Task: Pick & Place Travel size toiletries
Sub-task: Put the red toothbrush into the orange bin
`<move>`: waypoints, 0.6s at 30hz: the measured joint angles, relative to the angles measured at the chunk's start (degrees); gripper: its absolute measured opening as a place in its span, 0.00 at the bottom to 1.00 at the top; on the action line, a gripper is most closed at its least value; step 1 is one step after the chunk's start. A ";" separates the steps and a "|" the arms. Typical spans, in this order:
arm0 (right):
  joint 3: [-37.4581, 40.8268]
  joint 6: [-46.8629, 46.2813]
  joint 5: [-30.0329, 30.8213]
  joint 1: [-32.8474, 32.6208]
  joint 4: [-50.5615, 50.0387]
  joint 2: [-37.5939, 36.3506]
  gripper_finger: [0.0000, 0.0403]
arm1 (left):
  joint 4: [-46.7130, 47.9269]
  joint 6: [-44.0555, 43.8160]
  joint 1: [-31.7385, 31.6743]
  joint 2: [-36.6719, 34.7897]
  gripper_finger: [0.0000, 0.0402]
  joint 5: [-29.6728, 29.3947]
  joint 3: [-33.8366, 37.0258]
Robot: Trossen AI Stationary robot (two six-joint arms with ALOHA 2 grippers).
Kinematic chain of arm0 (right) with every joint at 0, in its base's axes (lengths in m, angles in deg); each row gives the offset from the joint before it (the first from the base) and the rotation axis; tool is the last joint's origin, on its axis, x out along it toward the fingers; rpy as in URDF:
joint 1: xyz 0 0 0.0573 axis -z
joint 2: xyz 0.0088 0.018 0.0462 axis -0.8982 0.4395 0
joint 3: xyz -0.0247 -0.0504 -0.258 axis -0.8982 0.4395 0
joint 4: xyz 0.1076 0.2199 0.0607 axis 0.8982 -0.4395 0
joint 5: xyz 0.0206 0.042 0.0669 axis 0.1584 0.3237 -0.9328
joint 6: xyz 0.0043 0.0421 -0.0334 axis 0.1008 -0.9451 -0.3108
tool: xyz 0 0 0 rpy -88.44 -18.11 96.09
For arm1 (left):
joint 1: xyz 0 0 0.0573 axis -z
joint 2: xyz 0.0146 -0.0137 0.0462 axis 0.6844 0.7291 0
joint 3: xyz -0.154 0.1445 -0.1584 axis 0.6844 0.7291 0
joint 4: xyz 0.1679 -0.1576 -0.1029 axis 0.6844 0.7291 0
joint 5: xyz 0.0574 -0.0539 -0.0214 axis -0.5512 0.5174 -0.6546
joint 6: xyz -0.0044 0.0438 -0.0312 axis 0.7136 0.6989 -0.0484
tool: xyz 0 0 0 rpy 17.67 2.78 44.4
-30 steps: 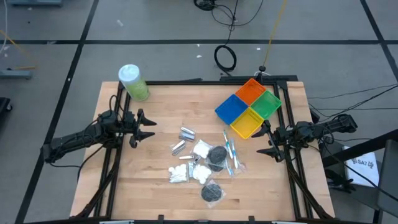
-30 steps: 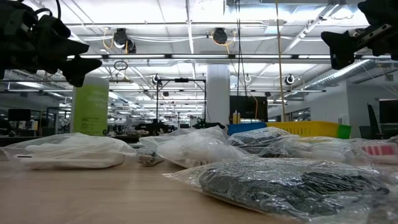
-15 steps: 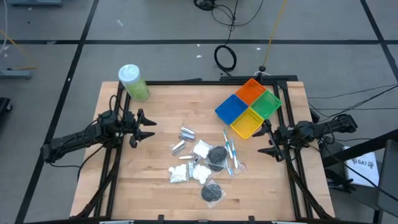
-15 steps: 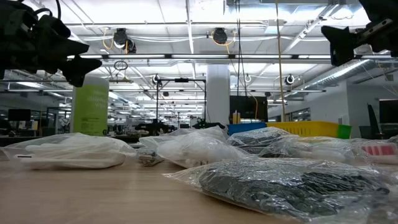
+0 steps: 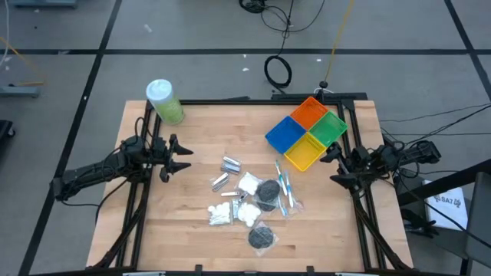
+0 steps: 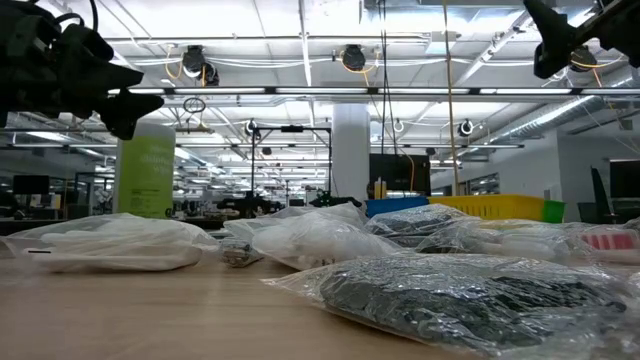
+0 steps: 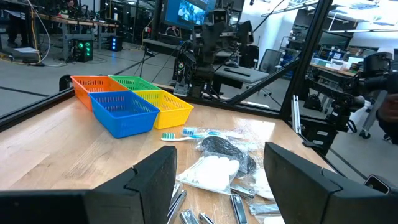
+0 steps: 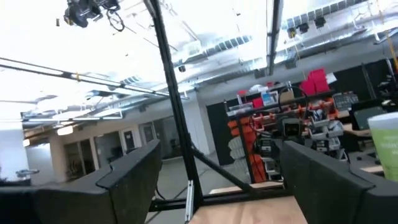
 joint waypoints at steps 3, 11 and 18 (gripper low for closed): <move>0.00 -0.31 0.42 0.01 0.06 -0.01 0.78 | 0.02 0.00 -0.02 0.00 0.60 -0.02 -0.02; -0.22 -5.99 0.22 -0.57 1.50 1.98 0.78 | 0.01 0.00 0.00 0.01 0.60 -0.02 -0.02; -7.59 -6.47 10.42 -8.30 -4.76 19.28 0.78 | 0.00 0.00 0.00 0.00 0.60 -0.01 -0.02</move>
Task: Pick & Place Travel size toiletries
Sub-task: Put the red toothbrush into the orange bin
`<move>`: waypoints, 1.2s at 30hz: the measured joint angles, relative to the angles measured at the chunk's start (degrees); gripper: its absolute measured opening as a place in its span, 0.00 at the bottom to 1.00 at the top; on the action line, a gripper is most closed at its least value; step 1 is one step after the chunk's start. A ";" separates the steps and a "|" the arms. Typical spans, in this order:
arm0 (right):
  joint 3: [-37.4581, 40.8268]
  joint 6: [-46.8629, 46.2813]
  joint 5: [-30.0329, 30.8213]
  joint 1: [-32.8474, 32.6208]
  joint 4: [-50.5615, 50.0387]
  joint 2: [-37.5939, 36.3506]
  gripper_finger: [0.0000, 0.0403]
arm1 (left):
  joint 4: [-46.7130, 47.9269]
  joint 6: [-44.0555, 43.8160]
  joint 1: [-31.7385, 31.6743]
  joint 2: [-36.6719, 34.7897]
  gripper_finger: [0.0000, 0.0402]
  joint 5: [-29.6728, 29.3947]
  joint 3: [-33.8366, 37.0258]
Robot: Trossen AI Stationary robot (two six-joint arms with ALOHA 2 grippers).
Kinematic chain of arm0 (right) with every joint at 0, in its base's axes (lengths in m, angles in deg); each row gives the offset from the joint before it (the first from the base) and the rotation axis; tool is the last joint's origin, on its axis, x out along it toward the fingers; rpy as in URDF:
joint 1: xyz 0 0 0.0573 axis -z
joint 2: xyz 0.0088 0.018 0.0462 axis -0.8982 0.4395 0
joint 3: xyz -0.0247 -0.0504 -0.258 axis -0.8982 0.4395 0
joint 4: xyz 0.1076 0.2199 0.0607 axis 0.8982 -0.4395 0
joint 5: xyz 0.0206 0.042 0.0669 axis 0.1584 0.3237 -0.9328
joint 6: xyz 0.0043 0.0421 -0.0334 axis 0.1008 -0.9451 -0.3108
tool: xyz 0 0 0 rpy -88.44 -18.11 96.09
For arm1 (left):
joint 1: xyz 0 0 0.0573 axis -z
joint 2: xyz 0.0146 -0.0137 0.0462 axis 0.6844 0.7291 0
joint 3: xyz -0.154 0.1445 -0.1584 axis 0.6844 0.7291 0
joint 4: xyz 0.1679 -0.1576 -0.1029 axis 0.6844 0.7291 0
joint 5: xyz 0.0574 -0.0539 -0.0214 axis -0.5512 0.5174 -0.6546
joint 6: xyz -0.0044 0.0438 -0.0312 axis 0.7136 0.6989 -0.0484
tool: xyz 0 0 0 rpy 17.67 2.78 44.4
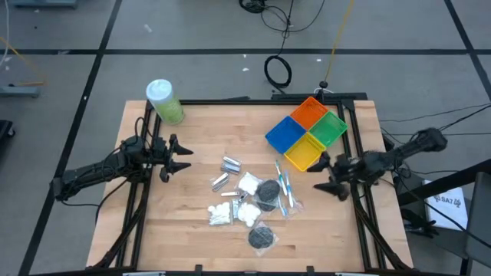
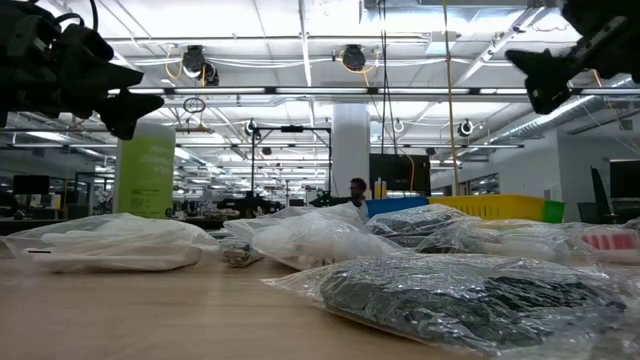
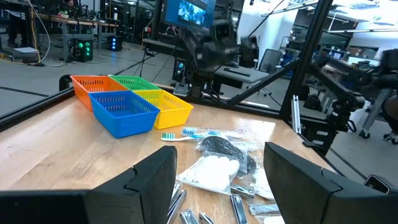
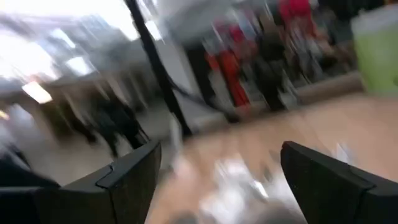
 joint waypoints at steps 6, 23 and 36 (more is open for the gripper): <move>-14.10 -8.58 14.14 -7.86 -21.63 22.56 0.78 | 0.00 0.00 -0.01 0.00 0.60 -0.01 0.01; -31.18 -34.41 10.55 -13.46 -38.97 65.60 0.78 | -0.02 0.00 0.00 0.02 0.60 -0.01 0.02; -31.39 -37.43 9.58 -13.46 -45.24 67.39 0.78 | -0.02 0.00 0.00 0.02 0.60 0.01 0.02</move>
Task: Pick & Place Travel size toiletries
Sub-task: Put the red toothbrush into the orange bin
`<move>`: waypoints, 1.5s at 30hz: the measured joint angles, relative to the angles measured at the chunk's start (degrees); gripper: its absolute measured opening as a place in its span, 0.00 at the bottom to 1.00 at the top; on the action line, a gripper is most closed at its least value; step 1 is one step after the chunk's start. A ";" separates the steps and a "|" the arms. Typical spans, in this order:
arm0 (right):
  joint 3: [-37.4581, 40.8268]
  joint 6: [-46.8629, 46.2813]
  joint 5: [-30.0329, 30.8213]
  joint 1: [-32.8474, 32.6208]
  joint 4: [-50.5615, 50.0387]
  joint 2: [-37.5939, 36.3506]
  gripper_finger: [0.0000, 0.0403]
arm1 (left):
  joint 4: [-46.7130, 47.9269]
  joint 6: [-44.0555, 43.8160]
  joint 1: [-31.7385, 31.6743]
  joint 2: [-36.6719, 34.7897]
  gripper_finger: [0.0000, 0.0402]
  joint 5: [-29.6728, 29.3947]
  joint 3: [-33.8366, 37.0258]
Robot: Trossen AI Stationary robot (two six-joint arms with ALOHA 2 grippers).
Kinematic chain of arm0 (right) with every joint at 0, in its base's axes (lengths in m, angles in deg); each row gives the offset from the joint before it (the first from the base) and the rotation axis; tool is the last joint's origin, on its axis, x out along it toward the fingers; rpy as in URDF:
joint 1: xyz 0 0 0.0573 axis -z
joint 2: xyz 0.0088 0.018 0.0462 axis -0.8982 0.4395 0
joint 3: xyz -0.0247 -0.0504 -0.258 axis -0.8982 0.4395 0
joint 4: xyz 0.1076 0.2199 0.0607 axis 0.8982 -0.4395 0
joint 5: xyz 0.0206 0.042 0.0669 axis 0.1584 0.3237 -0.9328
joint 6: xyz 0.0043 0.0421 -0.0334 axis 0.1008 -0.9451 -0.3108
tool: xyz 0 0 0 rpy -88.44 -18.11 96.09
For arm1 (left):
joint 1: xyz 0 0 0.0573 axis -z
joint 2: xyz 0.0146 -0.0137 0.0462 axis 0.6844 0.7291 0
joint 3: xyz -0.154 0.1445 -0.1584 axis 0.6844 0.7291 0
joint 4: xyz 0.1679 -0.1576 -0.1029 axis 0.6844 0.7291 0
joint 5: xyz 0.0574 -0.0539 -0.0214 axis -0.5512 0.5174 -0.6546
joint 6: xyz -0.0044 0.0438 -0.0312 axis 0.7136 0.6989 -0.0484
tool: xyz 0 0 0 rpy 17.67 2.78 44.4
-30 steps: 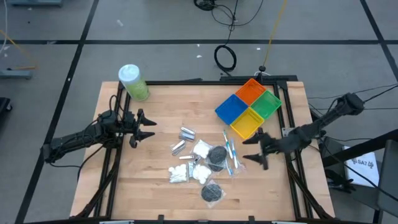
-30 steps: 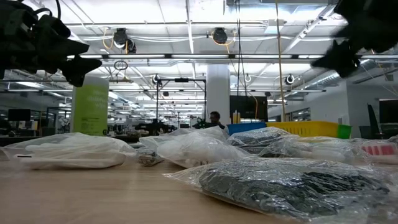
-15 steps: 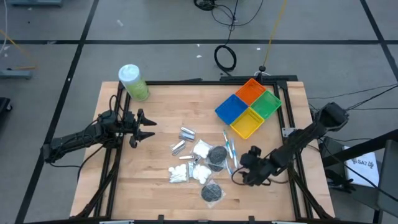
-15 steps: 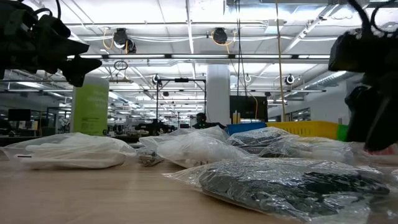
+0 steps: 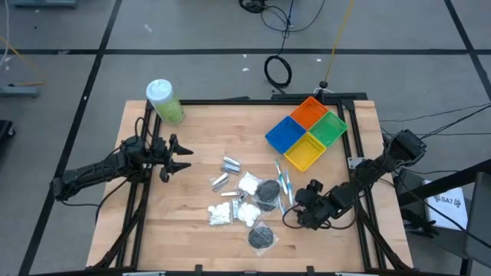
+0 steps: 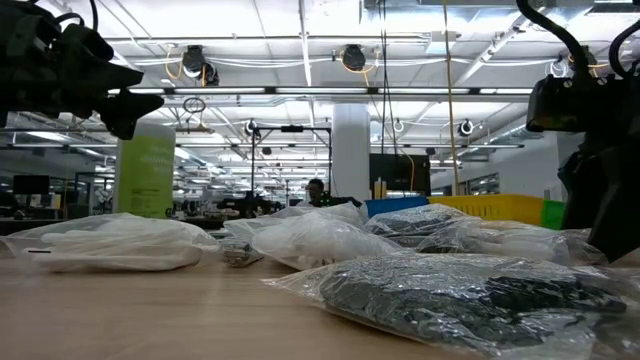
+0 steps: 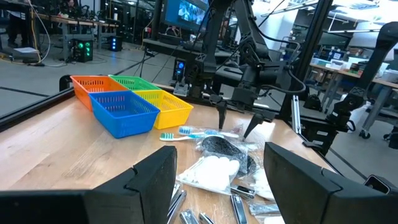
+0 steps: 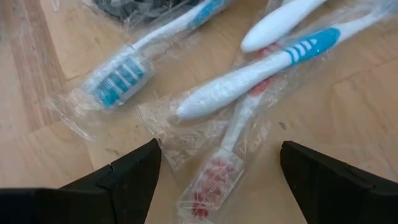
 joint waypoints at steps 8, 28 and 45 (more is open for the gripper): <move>0.07 0.07 -2.71 0.02 0.38 0.02 0.71 | 0.00 0.00 0.00 0.00 0.60 -0.01 0.00; 0.30 0.12 -13.20 -0.02 6.79 -2.99 0.12 | 0.02 0.00 0.00 0.00 0.60 0.00 0.00; 0.40 8.19 -10.05 -3.56 11.73 -23.95 0.11 | 0.02 0.00 0.00 -0.01 0.60 0.00 0.00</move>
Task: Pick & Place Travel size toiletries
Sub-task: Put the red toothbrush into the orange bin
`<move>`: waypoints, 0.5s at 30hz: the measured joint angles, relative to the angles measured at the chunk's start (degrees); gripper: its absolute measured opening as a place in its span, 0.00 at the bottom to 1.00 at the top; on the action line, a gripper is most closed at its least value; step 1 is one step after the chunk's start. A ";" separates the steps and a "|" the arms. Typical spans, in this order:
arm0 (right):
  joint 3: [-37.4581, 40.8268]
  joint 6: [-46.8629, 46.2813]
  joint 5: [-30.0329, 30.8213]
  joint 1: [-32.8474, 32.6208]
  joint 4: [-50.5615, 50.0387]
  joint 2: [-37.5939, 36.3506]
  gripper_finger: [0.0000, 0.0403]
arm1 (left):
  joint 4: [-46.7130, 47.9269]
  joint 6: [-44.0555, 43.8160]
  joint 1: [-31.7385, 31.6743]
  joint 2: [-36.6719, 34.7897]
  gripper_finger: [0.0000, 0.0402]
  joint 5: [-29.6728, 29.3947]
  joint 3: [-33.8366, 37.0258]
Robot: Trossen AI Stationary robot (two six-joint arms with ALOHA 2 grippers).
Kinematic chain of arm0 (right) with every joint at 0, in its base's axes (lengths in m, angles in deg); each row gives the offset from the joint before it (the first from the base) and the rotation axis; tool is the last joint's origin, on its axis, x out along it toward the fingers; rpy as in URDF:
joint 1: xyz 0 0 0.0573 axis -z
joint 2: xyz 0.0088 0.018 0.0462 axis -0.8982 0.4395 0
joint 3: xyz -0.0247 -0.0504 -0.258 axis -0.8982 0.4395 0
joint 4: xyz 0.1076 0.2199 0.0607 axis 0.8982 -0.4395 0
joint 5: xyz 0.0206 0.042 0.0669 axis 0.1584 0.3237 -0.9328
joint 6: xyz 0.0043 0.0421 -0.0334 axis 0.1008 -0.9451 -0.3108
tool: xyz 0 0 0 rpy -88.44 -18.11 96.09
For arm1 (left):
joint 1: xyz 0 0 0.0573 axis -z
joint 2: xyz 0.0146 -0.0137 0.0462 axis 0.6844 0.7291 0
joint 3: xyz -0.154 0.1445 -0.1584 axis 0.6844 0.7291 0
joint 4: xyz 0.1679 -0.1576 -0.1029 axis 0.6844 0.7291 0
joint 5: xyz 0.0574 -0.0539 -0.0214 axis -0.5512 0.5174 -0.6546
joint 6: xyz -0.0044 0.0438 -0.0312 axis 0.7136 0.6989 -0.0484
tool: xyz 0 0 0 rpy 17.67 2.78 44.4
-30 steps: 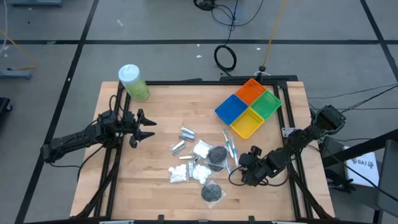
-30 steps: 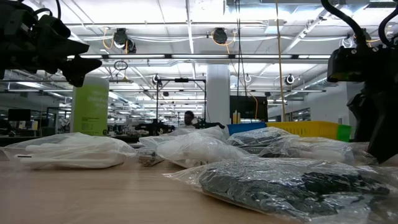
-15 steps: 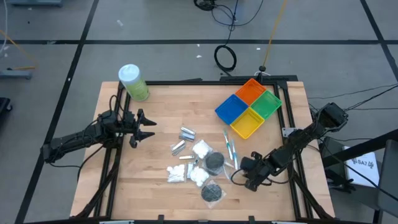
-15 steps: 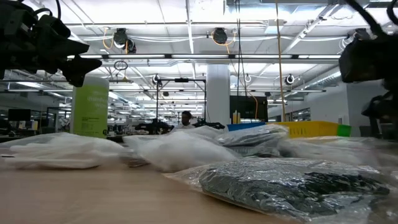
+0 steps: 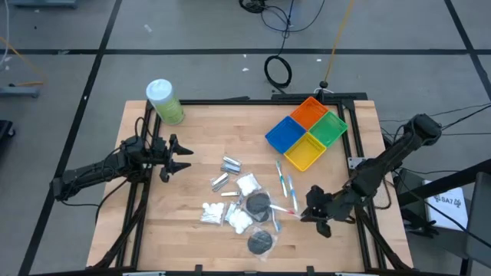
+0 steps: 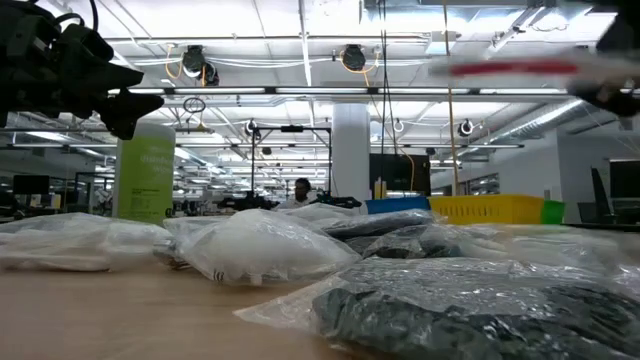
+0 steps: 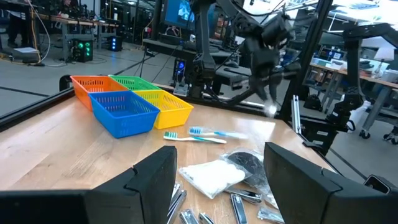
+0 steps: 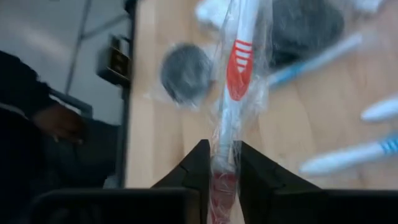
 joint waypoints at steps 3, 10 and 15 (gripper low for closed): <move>0.00 2.33 1.99 -0.26 2.15 -1.95 0.11 | 0.00 0.00 0.00 -0.01 0.60 -0.01 0.00; -0.09 5.42 6.10 -0.19 5.18 -3.98 0.13 | 0.00 0.00 0.00 -0.01 0.60 -0.02 0.00; -0.11 3.85 19.93 0.58 5.28 -4.99 0.12 | 0.00 0.00 0.00 0.00 0.60 -0.01 0.00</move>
